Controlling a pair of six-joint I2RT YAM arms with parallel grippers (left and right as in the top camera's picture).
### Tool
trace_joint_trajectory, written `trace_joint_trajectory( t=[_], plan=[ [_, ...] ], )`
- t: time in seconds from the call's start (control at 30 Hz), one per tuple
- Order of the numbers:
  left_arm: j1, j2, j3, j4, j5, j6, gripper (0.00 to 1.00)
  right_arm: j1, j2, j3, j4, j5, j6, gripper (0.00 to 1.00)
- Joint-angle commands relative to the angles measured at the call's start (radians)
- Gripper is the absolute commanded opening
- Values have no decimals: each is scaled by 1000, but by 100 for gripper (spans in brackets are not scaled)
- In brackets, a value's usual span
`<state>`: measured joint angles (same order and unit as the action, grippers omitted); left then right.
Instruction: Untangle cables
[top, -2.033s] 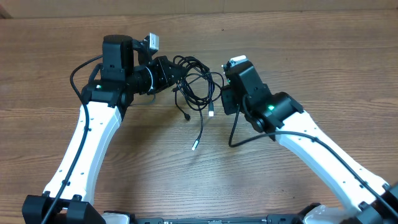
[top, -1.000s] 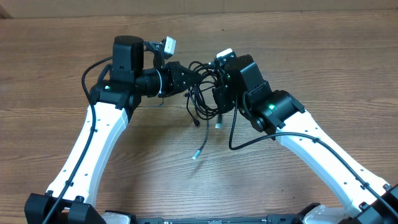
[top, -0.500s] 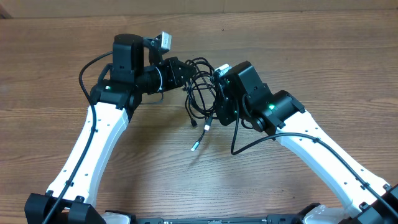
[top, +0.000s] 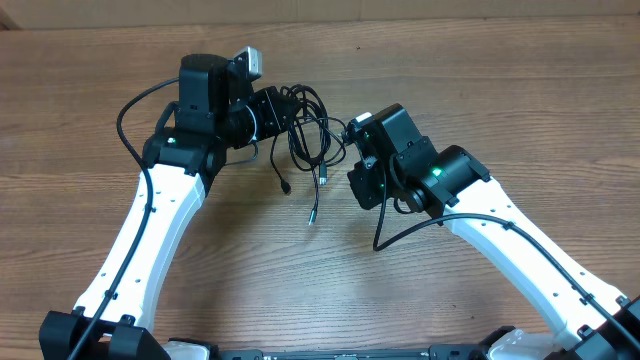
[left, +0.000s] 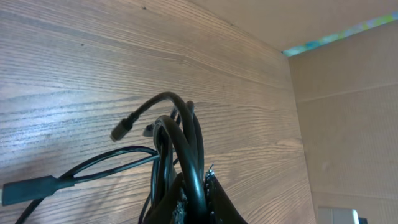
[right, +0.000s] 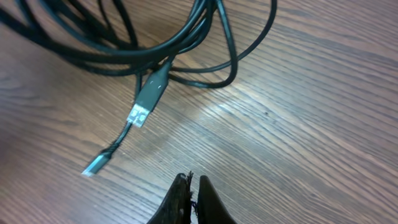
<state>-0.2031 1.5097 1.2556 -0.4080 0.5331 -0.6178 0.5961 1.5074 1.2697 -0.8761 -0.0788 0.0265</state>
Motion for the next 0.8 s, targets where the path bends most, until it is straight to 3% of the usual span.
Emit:
trace_joint_trajectory(
  t=[0.0, 0.07, 0.4, 0.57, 0.77],
  plan=[
    [2, -6, 24, -23, 25, 56, 6, 3, -23, 14, 13, 85, 73, 4],
    [2, -6, 24, -40, 53, 113, 4, 3, -23, 14, 27, 114, 116, 4],
    [2, -6, 24, -44, 288, 278, 4, 3, -22, 14, 136, 117, 156, 32],
    [7, -6, 24, -45, 412, 354, 4, 0, -15, 10, 146, 280, 156, 34],
    [49, -6, 24, -44, 584, 398, 4, -51, 5, 10, 149, 325, 156, 38]
  ],
)
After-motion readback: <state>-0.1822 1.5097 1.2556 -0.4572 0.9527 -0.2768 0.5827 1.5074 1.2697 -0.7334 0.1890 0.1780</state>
